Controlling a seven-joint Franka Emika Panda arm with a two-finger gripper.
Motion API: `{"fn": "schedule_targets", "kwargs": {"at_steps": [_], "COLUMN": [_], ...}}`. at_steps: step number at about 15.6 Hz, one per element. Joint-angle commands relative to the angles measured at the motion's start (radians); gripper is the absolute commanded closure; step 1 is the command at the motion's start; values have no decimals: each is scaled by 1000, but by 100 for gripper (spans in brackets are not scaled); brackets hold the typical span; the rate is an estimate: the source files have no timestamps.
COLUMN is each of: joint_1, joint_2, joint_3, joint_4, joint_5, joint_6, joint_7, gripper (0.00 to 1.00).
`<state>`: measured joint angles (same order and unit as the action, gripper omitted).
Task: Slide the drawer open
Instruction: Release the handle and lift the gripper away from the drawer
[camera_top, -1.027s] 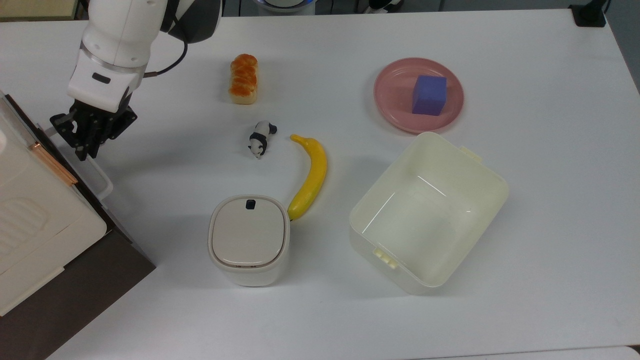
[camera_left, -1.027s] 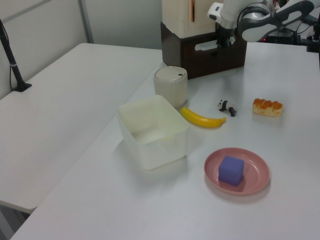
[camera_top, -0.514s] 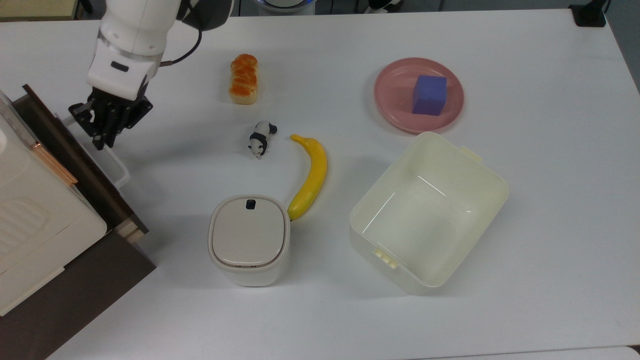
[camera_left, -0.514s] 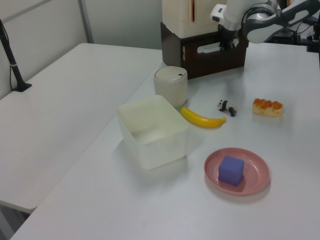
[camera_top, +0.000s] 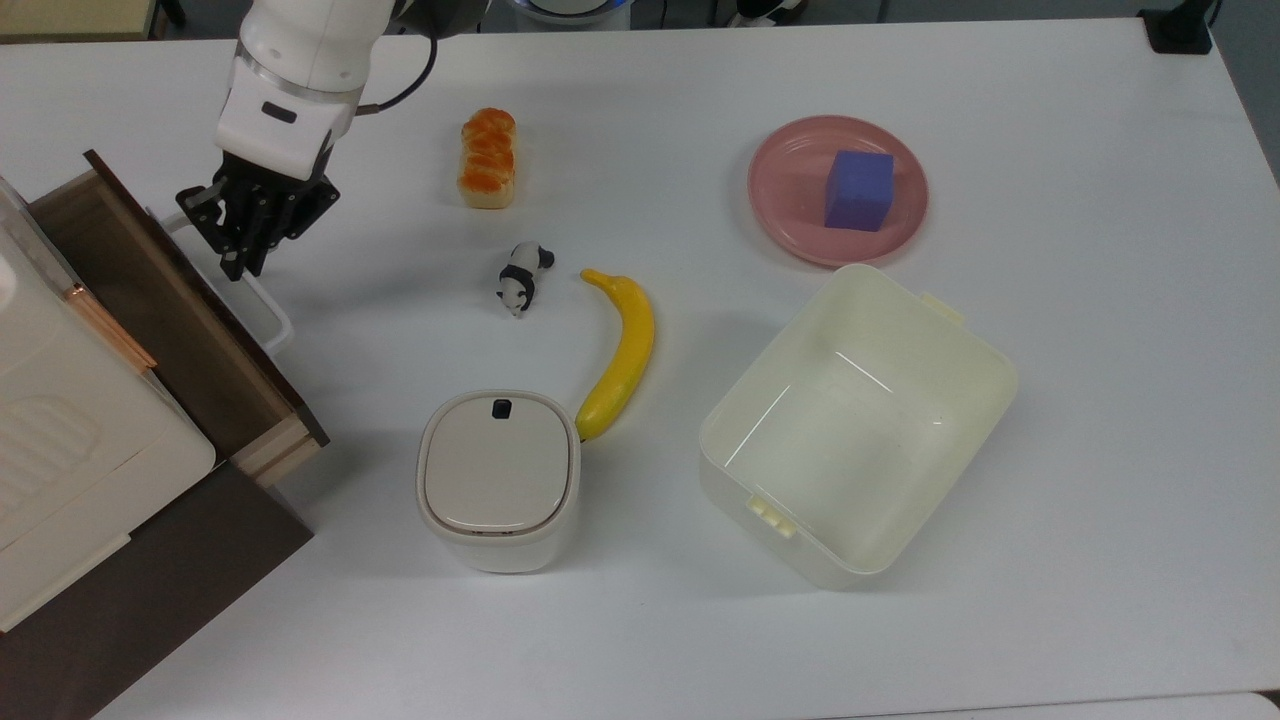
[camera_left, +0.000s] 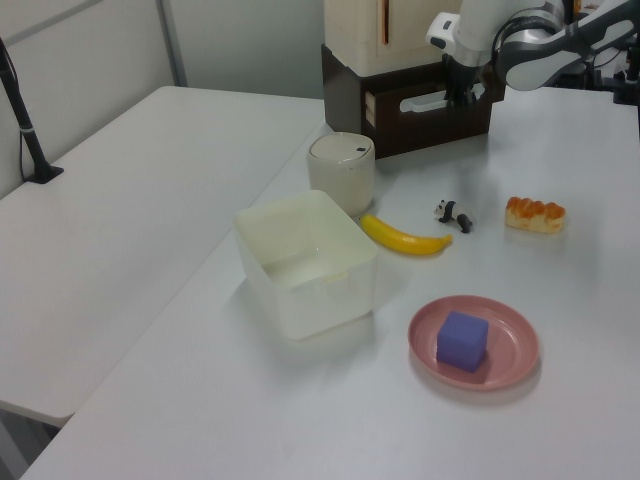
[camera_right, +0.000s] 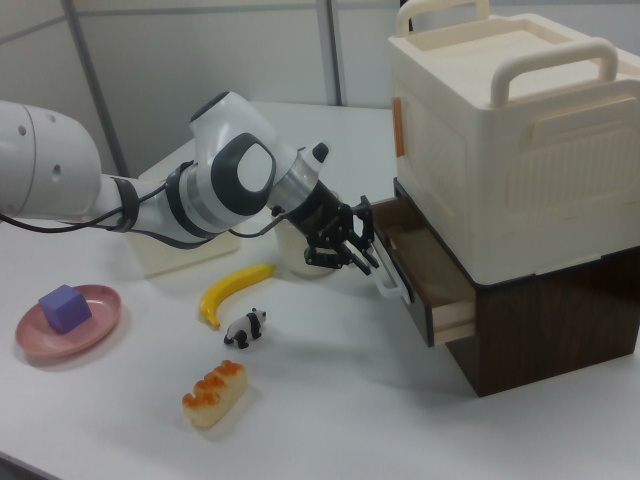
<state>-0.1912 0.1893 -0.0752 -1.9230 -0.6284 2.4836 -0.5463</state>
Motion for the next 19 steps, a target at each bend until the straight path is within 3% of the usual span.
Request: {"fn": "schedule_targets", "kwargs": {"at_steps": [1, 3, 4, 6, 9, 10, 13, 16, 17, 19], "joint_1": [58, 58, 58, 58, 67, 82, 119, 162, 168, 167], "joint_2": [-67, -65, -64, -65, -67, -67, -65, -79, -80, -80], "joint_3": [31, 38, 40, 40, 52, 61, 72, 72, 72, 72], "joint_4": [-108, -106, -103, -97, -93, -85, -57, -19, 42, 132], "joint_5": [13, 13, 15, 22, 26, 27, 50, 264, 359, 468], "joint_6": [-49, -64, -65, -65, -75, -101, -156, -219, -324, -467], "joint_7": [63, 63, 63, 65, 118, 165, 282, 321, 333, 336], "gripper": [100, 94, 78, 29, 7, 2, 1, 1, 0, 0]}}
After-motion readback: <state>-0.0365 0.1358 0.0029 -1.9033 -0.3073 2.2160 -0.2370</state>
